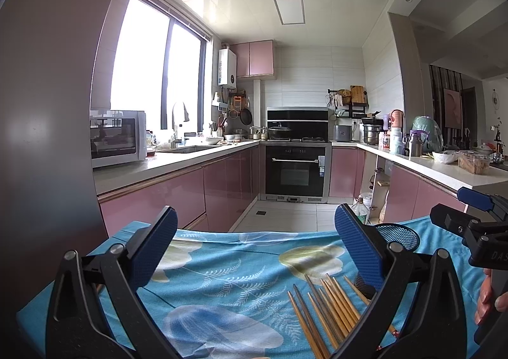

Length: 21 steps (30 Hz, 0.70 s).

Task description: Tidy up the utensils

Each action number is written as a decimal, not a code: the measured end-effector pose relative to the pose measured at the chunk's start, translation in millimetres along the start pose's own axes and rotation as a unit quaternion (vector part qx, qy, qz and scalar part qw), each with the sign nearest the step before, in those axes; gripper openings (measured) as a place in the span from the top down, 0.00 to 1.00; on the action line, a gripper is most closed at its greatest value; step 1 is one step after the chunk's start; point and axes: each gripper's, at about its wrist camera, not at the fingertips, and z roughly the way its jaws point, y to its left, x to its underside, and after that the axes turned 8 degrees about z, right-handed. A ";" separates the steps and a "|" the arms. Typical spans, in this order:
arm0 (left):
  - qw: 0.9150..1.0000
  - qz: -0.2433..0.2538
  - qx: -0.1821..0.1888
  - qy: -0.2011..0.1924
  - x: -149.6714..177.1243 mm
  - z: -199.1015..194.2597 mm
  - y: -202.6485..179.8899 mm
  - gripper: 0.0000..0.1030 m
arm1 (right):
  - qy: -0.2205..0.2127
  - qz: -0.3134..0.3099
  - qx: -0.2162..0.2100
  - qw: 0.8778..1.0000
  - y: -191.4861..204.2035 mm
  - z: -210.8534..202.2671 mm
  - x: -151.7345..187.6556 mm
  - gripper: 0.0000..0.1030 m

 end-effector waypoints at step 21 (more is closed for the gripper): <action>1.000 -0.001 0.002 0.000 -0.5 1.1 -1.6 0.05 | 0.002 0.002 -0.001 1.000 -1.6 0.5 -0.5 0.06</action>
